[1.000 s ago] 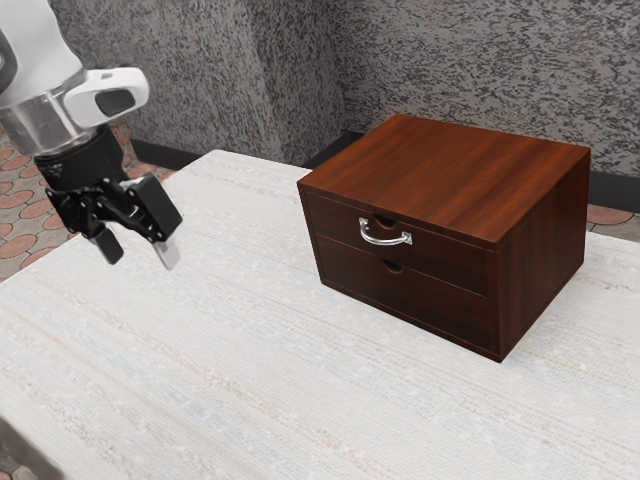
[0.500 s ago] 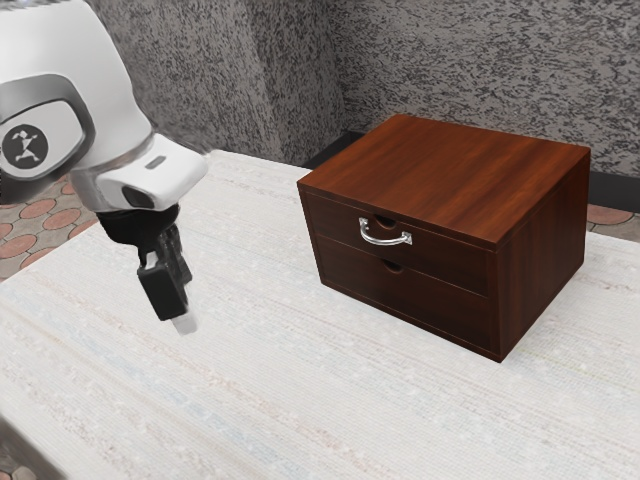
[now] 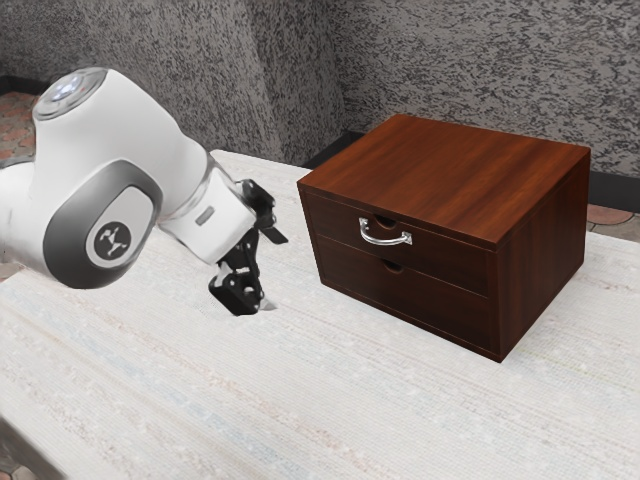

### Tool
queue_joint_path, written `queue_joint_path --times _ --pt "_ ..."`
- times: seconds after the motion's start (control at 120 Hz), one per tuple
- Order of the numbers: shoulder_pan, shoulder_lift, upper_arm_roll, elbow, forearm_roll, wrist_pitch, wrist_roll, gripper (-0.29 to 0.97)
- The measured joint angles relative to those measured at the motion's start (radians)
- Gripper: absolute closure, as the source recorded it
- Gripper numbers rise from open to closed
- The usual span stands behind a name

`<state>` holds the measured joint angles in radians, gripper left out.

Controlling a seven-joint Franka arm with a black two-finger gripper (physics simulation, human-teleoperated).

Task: Pull the drawer handle with one arm to open the drawer

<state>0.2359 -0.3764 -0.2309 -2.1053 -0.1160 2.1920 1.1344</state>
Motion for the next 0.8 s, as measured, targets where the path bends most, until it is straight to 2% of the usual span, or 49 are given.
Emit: queue_joint_path --times 0.183,0.8 --pt "-0.031 0.117 0.001 0.043 0.002 0.086 0.117 0.0" --pt "-0.051 0.303 -0.005 0.127 0.005 0.262 0.325 0.0"
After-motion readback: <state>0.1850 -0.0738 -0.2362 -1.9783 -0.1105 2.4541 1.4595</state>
